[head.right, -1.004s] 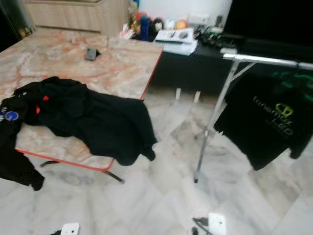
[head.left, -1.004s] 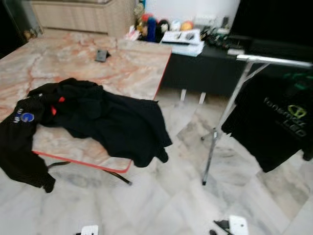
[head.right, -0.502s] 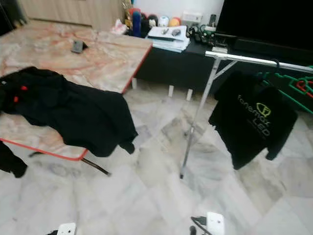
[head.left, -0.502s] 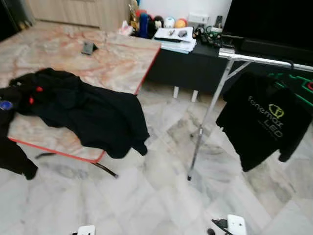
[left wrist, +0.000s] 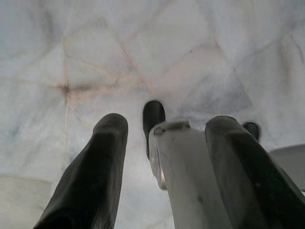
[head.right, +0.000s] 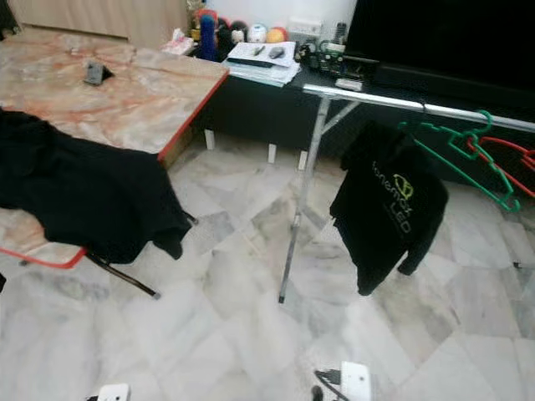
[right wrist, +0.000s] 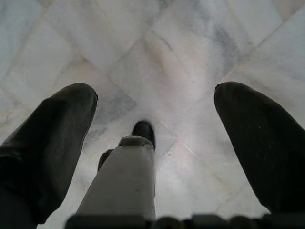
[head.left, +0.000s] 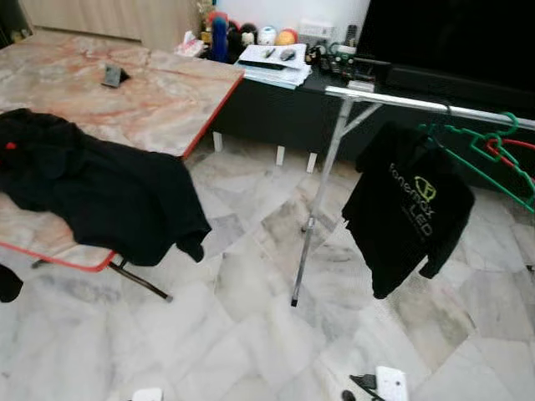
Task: Hang hanger
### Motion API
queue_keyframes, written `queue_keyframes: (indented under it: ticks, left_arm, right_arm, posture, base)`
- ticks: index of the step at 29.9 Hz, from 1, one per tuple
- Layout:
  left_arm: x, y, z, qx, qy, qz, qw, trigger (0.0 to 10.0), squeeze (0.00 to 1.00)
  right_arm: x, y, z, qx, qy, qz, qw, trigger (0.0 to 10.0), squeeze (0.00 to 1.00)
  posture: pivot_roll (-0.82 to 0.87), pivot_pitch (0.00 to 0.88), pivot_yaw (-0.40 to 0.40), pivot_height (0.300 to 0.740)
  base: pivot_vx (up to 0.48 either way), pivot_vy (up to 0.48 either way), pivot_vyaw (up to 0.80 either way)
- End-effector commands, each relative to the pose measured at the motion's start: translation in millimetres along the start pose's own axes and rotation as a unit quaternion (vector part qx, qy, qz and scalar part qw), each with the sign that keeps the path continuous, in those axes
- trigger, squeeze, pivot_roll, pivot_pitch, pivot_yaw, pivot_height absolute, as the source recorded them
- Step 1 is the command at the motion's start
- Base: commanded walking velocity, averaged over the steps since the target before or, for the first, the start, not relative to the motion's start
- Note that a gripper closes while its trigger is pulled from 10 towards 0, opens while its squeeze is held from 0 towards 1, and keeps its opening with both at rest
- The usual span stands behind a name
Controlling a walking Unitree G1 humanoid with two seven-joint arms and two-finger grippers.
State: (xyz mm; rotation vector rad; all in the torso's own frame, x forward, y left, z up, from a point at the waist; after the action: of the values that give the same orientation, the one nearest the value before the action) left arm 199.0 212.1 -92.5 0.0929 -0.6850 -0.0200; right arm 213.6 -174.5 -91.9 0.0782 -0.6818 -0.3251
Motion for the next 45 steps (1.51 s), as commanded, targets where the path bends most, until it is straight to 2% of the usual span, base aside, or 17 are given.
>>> queue_keyframes:
  ticks: [1, 8, 19, 25, 28, 40, 43, 45]
  left_arm:
    - [-12, -6.2, 2.0, -0.01, 0.017, -0.003, 1.0, 10.0, 0.0]
    - [-11, -5.8, 1.7, -0.008, 0.017, 0.0, 1.0, 10.0, 0.0]
    - [-10, -3.1, 1.7, -0.005, 0.014, 0.009, 1.0, 10.0, 0.0]
    - [-9, -3.2, 1.5, -0.007, 0.014, -0.011, 1.0, 10.0, 0.0]
    - [-9, -2.8, 1.6, -0.004, 0.016, -0.006, 1.0, 10.0, 0.0]
    - [-11, 0.0, 2.1, 0.001, 0.019, 0.003, 1.0, 10.0, 0.0]
    - [-12, 0.5, 2.3, 0.001, 0.02, 0.003, 1.0, 10.0, 0.0]
    - [-12, 0.9, 2.4, 0.001, 0.02, 0.004, 1.0, 10.0, 0.0]
  right_arm:
    - [-2, -15.7, 2.1, -0.017, 0.006, 0.0, 1.0, 10.0, 0.0]
    - [-6, -20.2, 3.3, -0.021, 0.015, 0.008, 1.0, 10.0, 0.0]
    - [-15, -13.8, 3.8, -0.022, 0.027, 0.003, 0.999, 10.0, 0.0]
    - [-16, -11.6, 3.5, -0.022, 0.028, 0.003, 0.999, 10.0, 0.0]
    - [-15, -10.9, 3.3, -0.022, 0.028, 0.002, 0.999, 10.0, 0.0]
    - [-9, -1.2, 0.9, -0.016, 0.022, 0.0, 1.0, 10.0, 0.0]
    - [-8, -1.9, 0.7, -0.017, 0.02, -0.001, 1.0, 10.0, 0.0]
    - [-4, -8.2, 0.8, -0.02, 0.017, -0.002, 1.0, 10.0, 0.0]
  posture:
    - [0.0, 0.142, -0.04, 0.74]
    - [0.0, 0.133, -0.038, 0.74]
    - [-0.01, 0.145, -0.036, 0.74]
    - [0.0, 0.148, -0.038, 0.74]
    - [-0.01, 0.15, -0.038, 0.74]
    - [0.0, 0.16, -0.033, 0.74]
    - [-0.01, 0.161, -0.032, 0.74]
    - [-0.01, 0.162, -0.031, 0.74]
  base:
    - [0.0, -0.289, 0.0]
    - [0.0, -0.121, 0.0]
    - [0.0, 0.0, -0.72]
    - [0.0, -0.087, -0.74]
    - [0.0, -0.48, -0.74]
    - [0.0, 0.0, -0.74]
    - [0.0, 0.0, -0.74]
    - [0.0, 0.0, -0.74]
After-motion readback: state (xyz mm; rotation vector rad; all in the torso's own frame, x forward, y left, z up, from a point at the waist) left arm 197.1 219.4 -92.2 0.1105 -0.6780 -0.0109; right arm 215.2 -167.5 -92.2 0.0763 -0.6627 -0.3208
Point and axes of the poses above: a point about 5 cm out from each wrist's last joint towards the gripper, its own z axis pointing back from the gripper into the wrist, its own x axis along the axis of the wrist's last joint, y = z × x, the point moved 2 cm from there along -z, pointing out of the wrist towards the gripper, and after that the axes turned 8 degrees about -z, right-handed, at the moved point
